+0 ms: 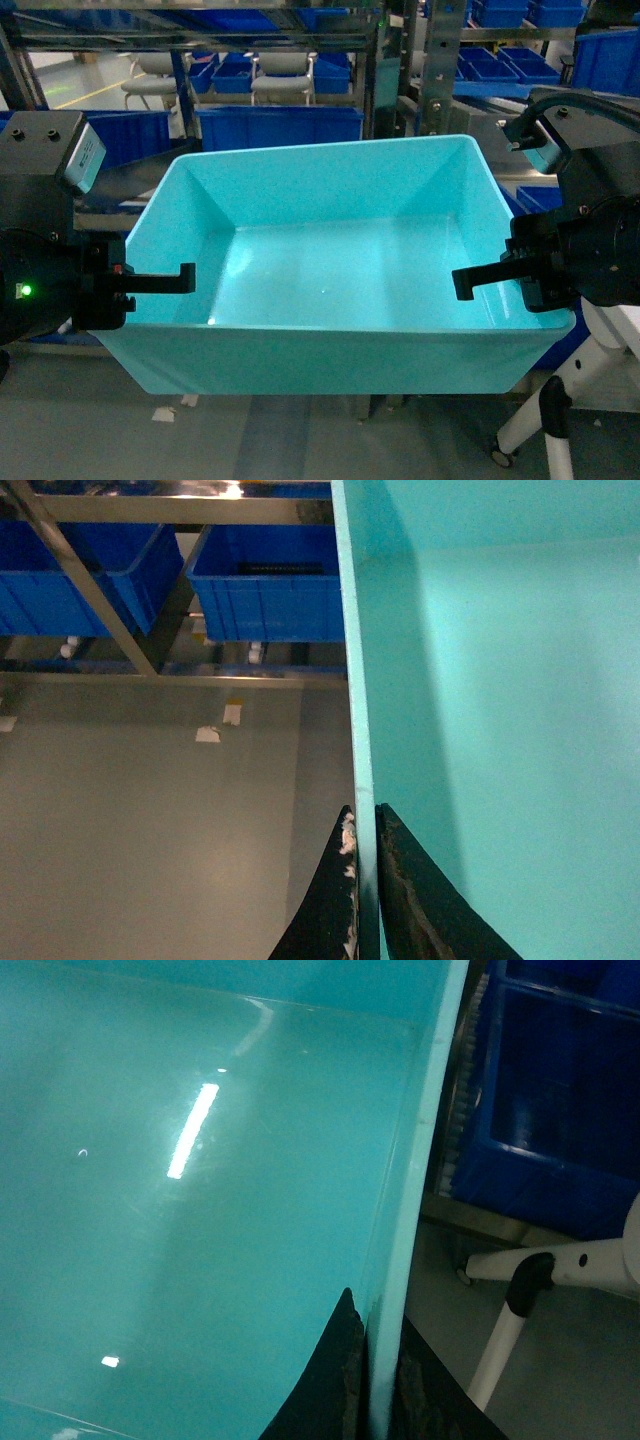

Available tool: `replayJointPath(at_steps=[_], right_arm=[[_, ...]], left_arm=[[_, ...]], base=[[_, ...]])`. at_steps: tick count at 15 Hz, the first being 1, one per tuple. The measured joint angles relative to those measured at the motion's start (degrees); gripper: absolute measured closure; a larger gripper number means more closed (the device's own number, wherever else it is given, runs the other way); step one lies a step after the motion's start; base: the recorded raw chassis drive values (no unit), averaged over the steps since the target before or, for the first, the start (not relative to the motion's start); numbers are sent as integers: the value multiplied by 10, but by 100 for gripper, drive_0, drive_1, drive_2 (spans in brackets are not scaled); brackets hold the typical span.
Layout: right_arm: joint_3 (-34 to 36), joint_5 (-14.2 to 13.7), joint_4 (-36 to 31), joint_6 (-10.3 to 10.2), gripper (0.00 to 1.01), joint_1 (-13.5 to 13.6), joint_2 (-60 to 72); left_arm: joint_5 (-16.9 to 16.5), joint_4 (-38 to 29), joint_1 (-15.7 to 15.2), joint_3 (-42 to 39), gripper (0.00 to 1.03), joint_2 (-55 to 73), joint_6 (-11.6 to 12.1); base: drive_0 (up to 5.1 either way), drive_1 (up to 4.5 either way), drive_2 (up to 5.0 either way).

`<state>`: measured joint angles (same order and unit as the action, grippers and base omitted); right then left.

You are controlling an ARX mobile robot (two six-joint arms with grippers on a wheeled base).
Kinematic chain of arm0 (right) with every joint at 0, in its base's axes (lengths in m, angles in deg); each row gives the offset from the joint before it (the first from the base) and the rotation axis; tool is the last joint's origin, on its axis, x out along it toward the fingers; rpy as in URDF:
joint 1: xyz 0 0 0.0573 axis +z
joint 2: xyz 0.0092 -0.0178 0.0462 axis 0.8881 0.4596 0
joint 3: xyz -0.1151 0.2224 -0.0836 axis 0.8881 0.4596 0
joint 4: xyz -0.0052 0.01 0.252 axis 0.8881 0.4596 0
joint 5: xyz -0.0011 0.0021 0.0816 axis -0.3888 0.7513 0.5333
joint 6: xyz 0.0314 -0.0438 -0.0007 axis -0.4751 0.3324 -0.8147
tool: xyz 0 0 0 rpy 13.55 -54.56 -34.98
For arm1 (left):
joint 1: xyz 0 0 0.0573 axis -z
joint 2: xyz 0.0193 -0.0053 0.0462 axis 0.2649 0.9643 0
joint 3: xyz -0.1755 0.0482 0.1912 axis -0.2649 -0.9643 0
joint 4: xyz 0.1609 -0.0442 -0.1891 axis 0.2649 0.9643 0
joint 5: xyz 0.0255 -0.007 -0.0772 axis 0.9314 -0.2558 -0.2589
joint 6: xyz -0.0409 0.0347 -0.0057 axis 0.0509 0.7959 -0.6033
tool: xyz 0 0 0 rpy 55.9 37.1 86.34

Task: Organize blue bins on left shelf correctly

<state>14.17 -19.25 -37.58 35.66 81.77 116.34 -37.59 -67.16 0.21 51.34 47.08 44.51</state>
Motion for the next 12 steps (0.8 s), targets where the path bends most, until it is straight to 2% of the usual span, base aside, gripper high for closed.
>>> replayJointPath(at_steps=[8, 12], right_arm=[[0, 0, 0, 0, 99, 0, 0], [0, 0, -1, 0, 99, 4, 0]], left_arm=[[0, 1, 1, 0, 101, 0, 0], [2, 2, -3, 0, 101, 0, 0]], base=[[-484, 341, 154], [8, 198, -181]])
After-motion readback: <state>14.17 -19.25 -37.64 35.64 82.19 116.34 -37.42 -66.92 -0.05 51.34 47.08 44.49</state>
